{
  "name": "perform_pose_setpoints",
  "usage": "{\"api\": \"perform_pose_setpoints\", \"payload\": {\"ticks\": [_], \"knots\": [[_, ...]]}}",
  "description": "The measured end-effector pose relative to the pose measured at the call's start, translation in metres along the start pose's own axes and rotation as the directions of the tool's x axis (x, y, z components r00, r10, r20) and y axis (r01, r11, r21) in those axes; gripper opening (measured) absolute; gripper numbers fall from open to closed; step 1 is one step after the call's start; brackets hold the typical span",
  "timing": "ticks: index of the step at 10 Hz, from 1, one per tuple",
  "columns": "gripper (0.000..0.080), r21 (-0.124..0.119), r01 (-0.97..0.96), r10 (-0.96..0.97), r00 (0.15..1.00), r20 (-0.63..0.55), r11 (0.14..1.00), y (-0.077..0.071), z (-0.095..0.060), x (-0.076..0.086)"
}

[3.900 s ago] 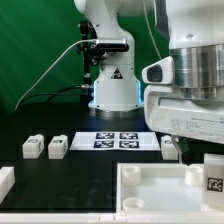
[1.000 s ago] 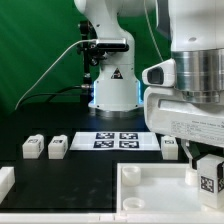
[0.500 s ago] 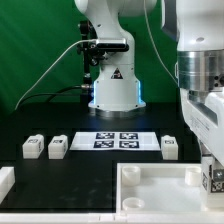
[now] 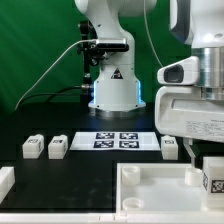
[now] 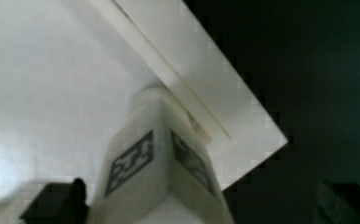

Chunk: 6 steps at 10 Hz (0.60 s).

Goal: Assemble one leg

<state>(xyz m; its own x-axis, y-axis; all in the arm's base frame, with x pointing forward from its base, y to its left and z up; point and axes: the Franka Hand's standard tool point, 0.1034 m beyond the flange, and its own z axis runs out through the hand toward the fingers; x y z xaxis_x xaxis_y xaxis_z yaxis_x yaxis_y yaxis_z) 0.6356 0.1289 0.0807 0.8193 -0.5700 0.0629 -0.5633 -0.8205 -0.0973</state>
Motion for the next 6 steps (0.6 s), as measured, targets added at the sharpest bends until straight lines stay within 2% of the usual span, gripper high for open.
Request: {"api": "perform_pose_setpoints", "payload": {"ticks": [2,3,4,5,6], "knots": [[0.0649,-0.006,0.228,-0.228,0.974,-0.003,0.974,0.002,0.000,0.002],[0.0649,-0.059,0.648,-0.648,0.762,0.021,0.760,-0.001,-0.003,0.010],[0.0649,-0.061,0.758,-0.758,0.651,0.038,0.649,0.002,-0.004,0.014],[0.0649,-0.060,0.694,-0.693,0.720,0.031,0.718,0.002,-0.003,0.013],[0.0559,-0.062,0.669,-0.669,0.743,0.029,0.740,0.002,-0.003,0.013]]}}
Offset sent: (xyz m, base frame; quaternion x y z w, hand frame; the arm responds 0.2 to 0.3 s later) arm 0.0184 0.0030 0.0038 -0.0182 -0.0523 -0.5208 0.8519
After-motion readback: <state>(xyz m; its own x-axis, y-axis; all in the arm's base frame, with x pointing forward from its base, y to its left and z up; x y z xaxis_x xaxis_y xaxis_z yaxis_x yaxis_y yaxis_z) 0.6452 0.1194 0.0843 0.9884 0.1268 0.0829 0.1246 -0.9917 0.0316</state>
